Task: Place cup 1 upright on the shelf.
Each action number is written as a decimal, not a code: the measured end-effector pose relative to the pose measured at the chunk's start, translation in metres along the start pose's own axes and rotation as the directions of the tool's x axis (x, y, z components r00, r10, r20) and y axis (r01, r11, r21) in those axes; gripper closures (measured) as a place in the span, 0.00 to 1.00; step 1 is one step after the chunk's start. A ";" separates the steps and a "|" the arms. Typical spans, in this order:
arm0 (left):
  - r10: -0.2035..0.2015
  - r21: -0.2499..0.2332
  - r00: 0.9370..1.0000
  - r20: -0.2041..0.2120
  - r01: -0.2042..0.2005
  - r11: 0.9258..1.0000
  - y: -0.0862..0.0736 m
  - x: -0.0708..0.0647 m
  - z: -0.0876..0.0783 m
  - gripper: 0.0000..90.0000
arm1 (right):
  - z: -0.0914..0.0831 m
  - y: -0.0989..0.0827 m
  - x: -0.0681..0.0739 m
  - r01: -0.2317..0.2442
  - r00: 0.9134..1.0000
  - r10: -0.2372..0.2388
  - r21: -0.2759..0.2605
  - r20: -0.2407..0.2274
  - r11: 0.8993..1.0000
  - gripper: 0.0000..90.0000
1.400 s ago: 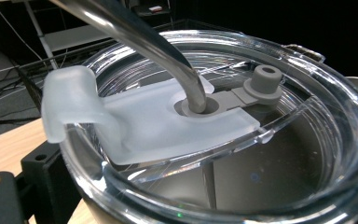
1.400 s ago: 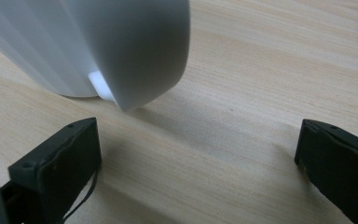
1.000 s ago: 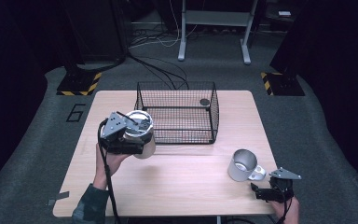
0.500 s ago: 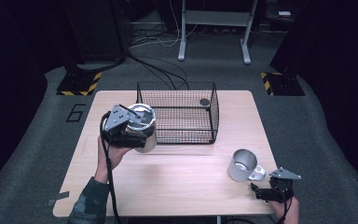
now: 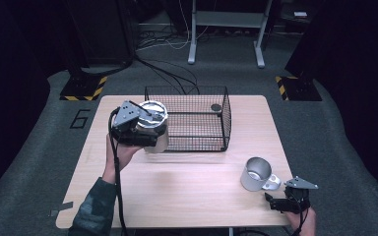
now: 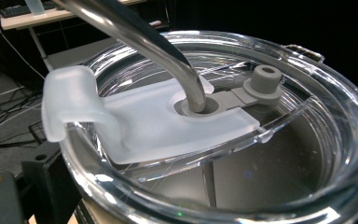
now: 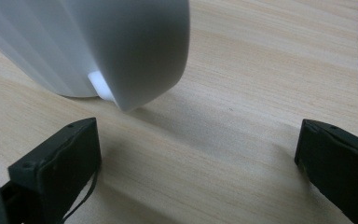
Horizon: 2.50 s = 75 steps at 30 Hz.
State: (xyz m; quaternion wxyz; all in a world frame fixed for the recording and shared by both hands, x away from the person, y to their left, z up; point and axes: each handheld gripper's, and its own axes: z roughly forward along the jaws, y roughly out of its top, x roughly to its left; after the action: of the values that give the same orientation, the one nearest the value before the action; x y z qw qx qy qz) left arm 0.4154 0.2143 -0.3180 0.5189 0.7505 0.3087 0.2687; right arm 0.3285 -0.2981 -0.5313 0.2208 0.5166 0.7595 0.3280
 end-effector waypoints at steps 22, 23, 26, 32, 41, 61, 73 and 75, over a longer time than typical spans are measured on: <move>0.012 -0.004 1.000 0.006 -0.012 1.000 0.032 0.008 0.030 0.04 | 0.000 0.000 0.000 0.000 1.000 0.000 -0.001 0.000 1.000 0.00; 0.013 0.000 1.000 0.006 -0.013 1.000 0.033 0.009 0.032 0.04 | 0.000 0.000 0.000 0.000 1.000 0.000 -0.001 -0.001 1.000 0.00; 0.011 0.004 1.000 0.001 -0.011 1.000 0.035 0.013 0.037 0.04 | 0.000 0.000 0.000 0.001 1.000 -0.001 0.000 0.000 1.000 0.00; -0.004 0.012 1.000 -0.010 0.004 1.000 0.037 0.019 0.047 0.04 | 0.000 0.000 0.000 0.002 1.000 -0.002 -0.001 0.000 1.000 0.00; -0.016 0.024 1.000 -0.021 0.017 1.000 0.040 0.024 0.060 0.04 | 0.000 0.000 0.000 0.001 1.000 -0.001 -0.002 0.000 1.000 0.00; -0.043 0.054 0.997 -0.064 0.047 0.997 0.038 0.040 0.089 0.04 | 0.000 0.000 0.000 0.002 1.000 -0.002 -0.001 0.000 1.000 0.00; -0.075 0.098 0.993 -0.086 0.084 0.992 0.031 0.052 0.113 0.04 | 0.000 0.000 0.000 0.002 1.000 -0.002 -0.002 0.000 1.000 0.00; -0.073 0.104 0.993 -0.093 0.083 0.991 0.030 0.053 0.116 0.04 | 0.000 0.000 0.000 0.001 1.000 -0.001 -0.002 0.000 1.000 0.00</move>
State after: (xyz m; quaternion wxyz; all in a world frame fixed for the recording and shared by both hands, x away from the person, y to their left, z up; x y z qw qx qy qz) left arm 0.5407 0.1746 -0.3222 0.4735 0.7521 0.3747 0.2642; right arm 0.3285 -0.2983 -0.5314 0.2215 0.5159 0.7596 0.3284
